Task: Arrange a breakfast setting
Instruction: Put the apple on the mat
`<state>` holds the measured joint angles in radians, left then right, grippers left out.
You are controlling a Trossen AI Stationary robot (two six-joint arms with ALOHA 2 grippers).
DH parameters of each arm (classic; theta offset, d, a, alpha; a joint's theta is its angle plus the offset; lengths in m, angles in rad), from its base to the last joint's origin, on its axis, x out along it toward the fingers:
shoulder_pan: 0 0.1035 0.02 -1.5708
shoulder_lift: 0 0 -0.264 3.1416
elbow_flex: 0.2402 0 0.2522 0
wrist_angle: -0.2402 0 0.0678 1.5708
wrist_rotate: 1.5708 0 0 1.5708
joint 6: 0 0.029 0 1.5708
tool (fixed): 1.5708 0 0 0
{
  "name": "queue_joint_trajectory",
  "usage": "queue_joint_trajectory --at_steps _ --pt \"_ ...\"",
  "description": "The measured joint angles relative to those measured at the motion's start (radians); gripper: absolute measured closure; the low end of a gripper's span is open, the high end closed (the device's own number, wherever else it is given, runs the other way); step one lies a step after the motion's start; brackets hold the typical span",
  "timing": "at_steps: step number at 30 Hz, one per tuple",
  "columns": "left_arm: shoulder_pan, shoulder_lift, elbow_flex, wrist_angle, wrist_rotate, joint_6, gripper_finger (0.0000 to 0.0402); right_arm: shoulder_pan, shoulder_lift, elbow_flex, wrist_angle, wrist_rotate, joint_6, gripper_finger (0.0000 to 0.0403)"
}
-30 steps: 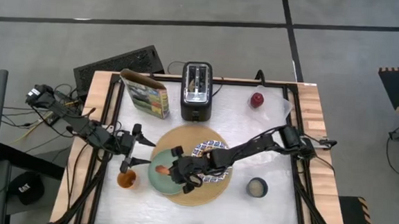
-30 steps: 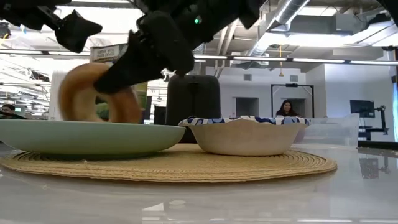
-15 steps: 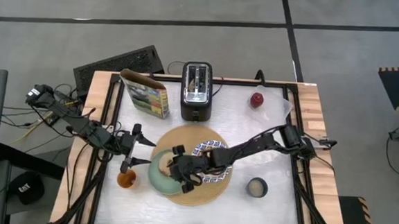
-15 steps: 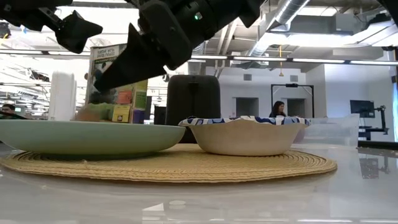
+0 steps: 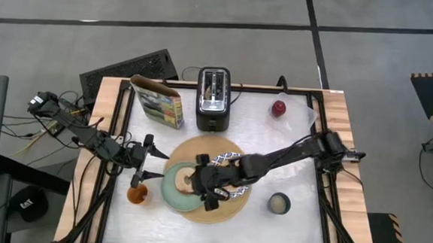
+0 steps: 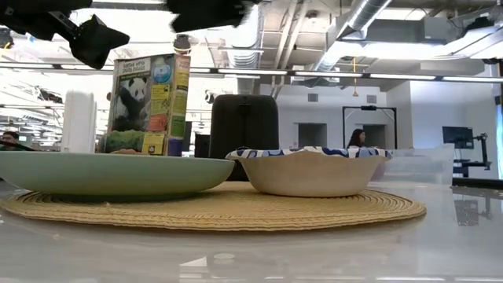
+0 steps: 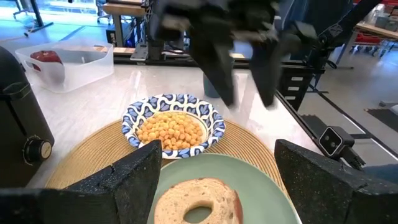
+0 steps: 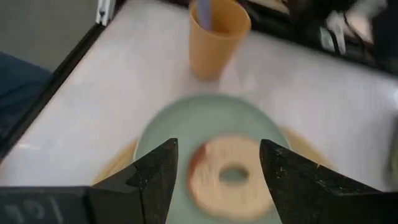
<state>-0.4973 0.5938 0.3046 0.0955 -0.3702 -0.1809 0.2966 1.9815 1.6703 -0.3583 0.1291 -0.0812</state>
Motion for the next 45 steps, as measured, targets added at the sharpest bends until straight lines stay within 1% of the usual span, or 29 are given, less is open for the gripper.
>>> queue_joint_trajectory --at_steps 5,10,15,19,25,30,34,37,41,45 --pt "0.0 0.0 0.0 0.001 0.0 0.008 0.0107 0.0 -0.104 -0.005 -0.21 0.001 0.12 0.0149" --pt "0.0 0.0 0.0 0.0 0.001 -0.005 0.0107 0.005 -0.185 -0.036 -0.325 0.011 0.202 0.0149" --pt "0.0 0.002 0.0 0.001 -0.001 -0.006 0.0107 0.005 -0.277 -0.153 -0.317 0.067 0.257 0.0149" --pt "0.0 0.002 0.0 0.001 -0.002 -0.006 0.0107 0.001 -0.372 -0.276 -0.309 0.139 0.31 0.0149" --pt "0.001 0.004 0.0 0.001 -0.039 -0.007 0.0107 -0.006 -0.533 -0.466 -0.297 0.228 0.403 0.0149" --pt "0.001 0.034 0.001 0.031 -0.051 -0.004 0.0107 -0.026 -0.666 -0.604 -0.309 0.3 0.496 0.0149" --pt "0.002 0.072 0.001 0.056 -0.082 0.004 0.0107 -0.065 -0.763 -0.676 -0.353 0.36 0.585 0.0149" --pt "0.003 0.1 0.001 0.071 -0.117 0.004 0.0107 -0.114 -0.807 -0.697 -0.439 0.398 0.662 0.0149" --pt "0.007 0.136 0.001 0.095 -0.15 0.005 0.0107 -0.213 -0.826 -0.697 -0.554 0.459 0.766 0.0149" --pt "0.021 0.166 0.001 0.098 -0.154 0.002 0.0107 -0.341 -0.812 -0.697 -0.591 0.46 0.785 0.0149"
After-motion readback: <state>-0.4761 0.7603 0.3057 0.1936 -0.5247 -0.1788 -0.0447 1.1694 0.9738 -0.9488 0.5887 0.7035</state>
